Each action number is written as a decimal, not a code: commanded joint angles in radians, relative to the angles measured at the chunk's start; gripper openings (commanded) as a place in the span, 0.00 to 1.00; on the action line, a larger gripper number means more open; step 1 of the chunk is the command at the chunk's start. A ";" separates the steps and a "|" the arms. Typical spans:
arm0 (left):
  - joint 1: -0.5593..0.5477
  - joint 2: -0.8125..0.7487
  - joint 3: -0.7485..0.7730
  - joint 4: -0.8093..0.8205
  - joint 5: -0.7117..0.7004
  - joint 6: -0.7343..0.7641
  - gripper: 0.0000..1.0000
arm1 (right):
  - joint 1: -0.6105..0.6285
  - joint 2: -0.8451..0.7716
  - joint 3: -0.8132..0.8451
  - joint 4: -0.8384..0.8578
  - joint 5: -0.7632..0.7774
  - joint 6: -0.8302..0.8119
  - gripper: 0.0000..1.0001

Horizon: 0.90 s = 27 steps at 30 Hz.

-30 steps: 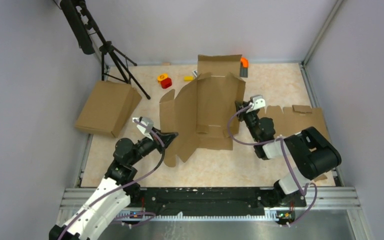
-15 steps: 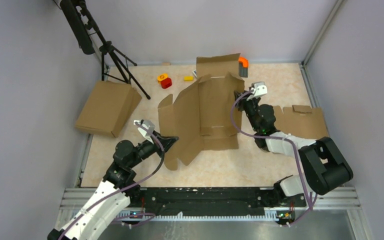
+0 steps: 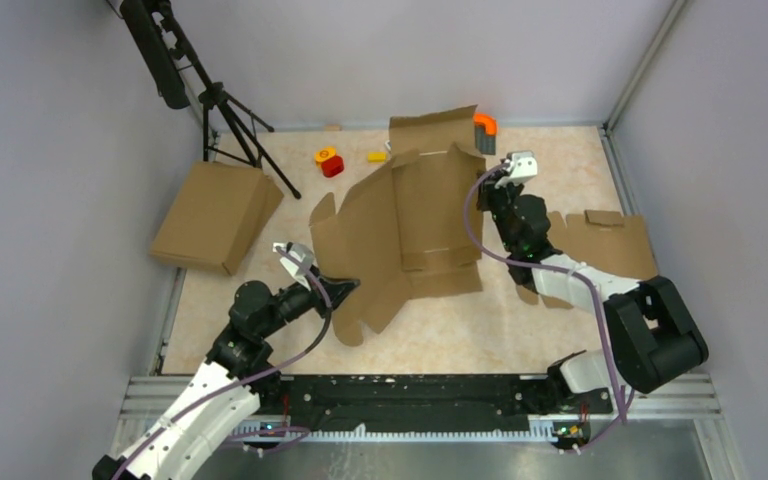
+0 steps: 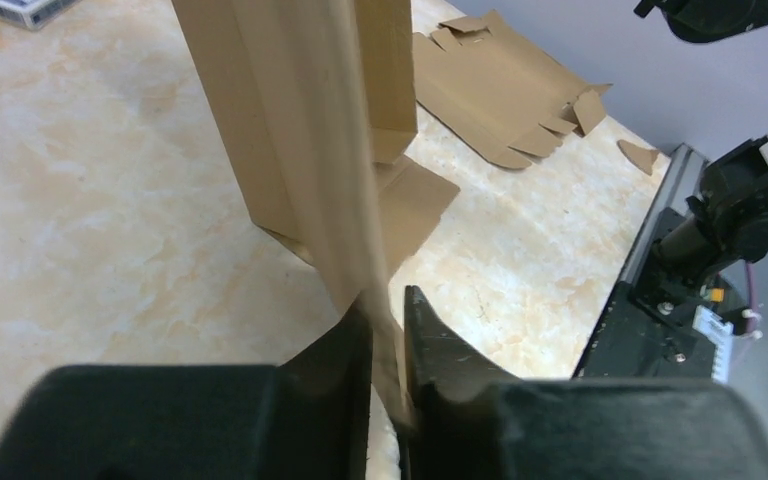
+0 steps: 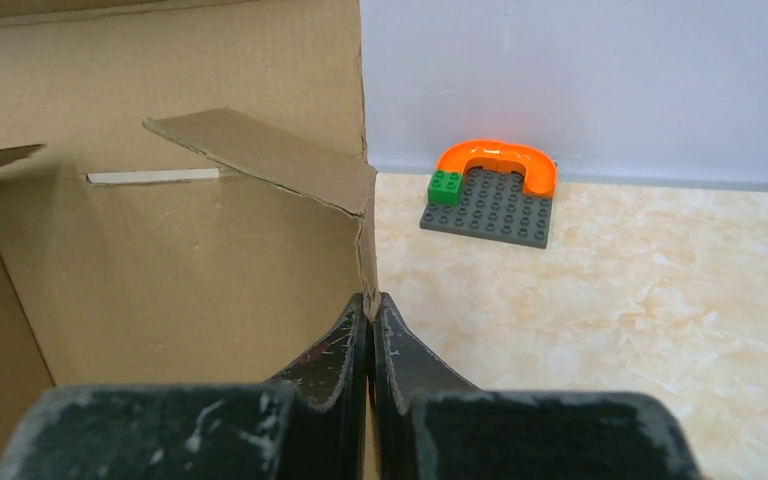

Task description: Fold the paper box

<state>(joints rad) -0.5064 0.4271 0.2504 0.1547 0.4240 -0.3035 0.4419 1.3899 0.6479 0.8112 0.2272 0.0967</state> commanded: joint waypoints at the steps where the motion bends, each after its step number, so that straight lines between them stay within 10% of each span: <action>1: -0.009 -0.025 0.017 -0.024 -0.024 0.013 0.30 | 0.001 -0.018 -0.046 0.171 -0.021 -0.039 0.00; 11: -0.009 -0.012 0.097 -0.045 -0.059 0.035 0.57 | 0.001 0.033 -0.227 0.602 -0.108 -0.136 0.00; 27: -0.009 0.039 0.516 -0.497 -0.111 0.112 0.88 | 0.003 0.025 -0.292 0.681 -0.145 -0.161 0.00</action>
<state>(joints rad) -0.5125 0.4465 0.6743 -0.2192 0.3016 -0.2085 0.4419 1.4166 0.3801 1.3762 0.1169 -0.0418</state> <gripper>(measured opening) 0.871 0.007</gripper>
